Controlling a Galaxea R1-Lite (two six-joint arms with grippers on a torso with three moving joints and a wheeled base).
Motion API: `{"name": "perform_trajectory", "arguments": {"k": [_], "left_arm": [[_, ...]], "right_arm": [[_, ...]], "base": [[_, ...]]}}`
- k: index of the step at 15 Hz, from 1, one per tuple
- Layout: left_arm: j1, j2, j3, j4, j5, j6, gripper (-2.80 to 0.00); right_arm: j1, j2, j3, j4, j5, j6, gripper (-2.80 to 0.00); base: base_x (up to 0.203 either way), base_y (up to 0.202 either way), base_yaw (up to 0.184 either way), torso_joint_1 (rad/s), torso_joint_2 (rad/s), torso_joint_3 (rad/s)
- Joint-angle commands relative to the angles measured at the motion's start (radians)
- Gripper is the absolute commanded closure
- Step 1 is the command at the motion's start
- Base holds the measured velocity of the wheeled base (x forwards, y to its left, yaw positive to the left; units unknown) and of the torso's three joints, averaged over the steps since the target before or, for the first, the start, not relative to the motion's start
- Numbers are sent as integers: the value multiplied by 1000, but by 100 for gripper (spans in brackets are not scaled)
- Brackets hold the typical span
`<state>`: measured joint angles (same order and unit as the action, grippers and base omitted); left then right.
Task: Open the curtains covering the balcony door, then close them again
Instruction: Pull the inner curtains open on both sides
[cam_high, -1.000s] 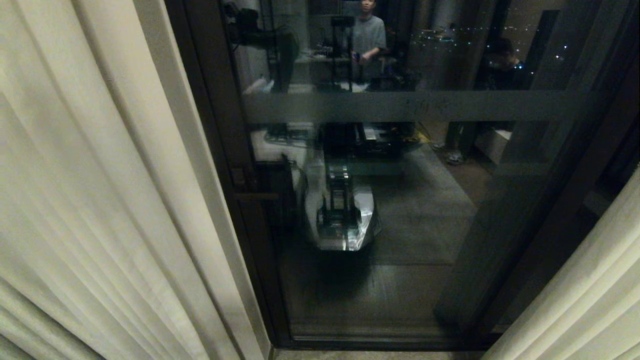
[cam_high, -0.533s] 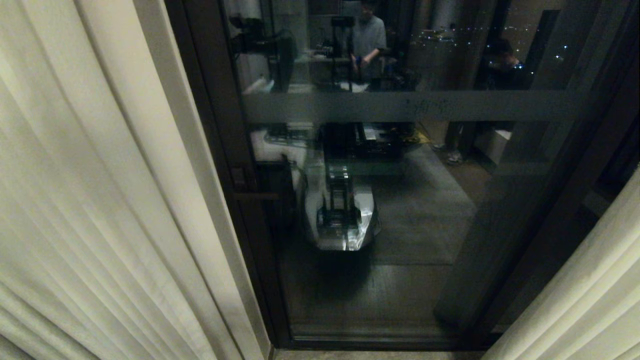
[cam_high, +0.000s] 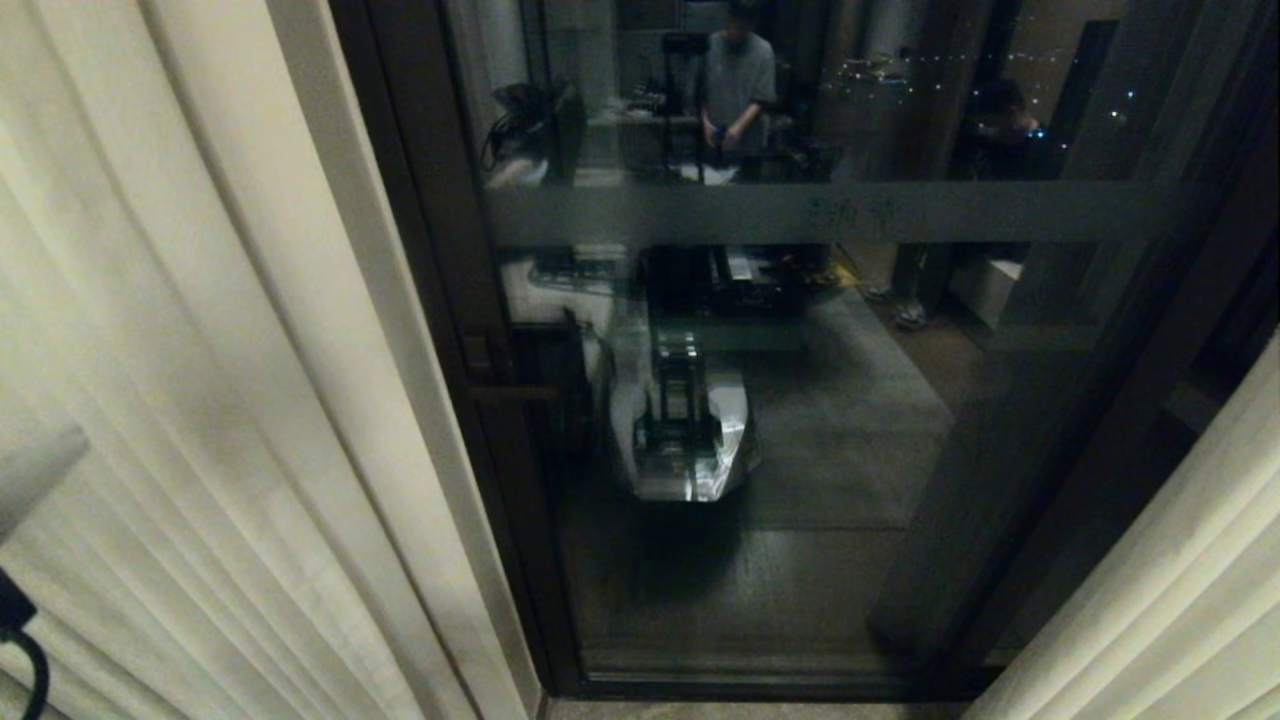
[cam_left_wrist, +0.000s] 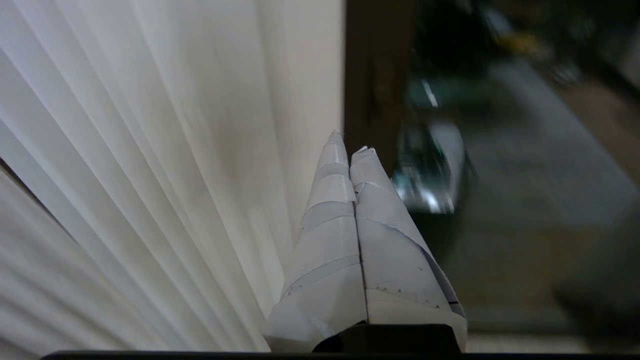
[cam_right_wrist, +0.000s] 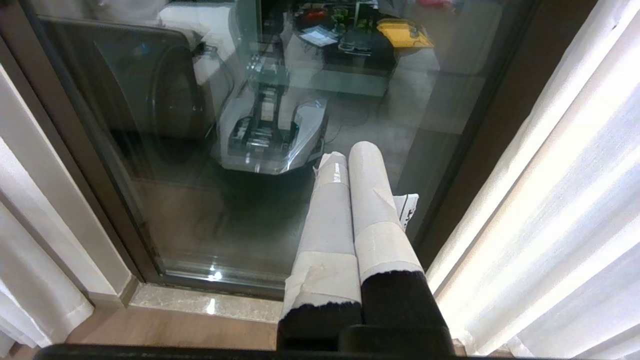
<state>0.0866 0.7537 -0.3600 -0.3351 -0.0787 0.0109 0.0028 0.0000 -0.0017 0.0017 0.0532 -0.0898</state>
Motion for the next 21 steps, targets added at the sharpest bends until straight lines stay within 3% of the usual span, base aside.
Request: {"name": "perform_trajectory", "arguments": {"k": [1, 5, 10, 12, 13, 21], "left_arm": [[-29, -144, 134, 1, -5, 18, 0], [-77, -357, 334, 21, 1, 83, 0], [-80, -637, 359, 283, 35, 91, 0], [-83, -740, 360, 319, 68, 52, 0], [-83, -754, 360, 329, 83, 26, 0], [-87, -754, 360, 330, 83, 29, 0]], "right_arm": [[0, 2, 0, 0, 0, -1, 0], [0, 1, 0, 0, 0, -1, 0], [0, 2, 0, 0, 0, -1, 0], [0, 2, 0, 1, 0, -1, 0], [0, 2, 0, 1, 0, -1, 0], [0, 0, 0, 0, 0, -1, 0]], "base": [[0, 0, 0, 0, 0, 0], [0, 0, 0, 0, 0, 0], [0, 0, 0, 0, 0, 0], [0, 0, 0, 0, 0, 0], [0, 0, 0, 0, 0, 0], [0, 0, 0, 0, 0, 0]]}}
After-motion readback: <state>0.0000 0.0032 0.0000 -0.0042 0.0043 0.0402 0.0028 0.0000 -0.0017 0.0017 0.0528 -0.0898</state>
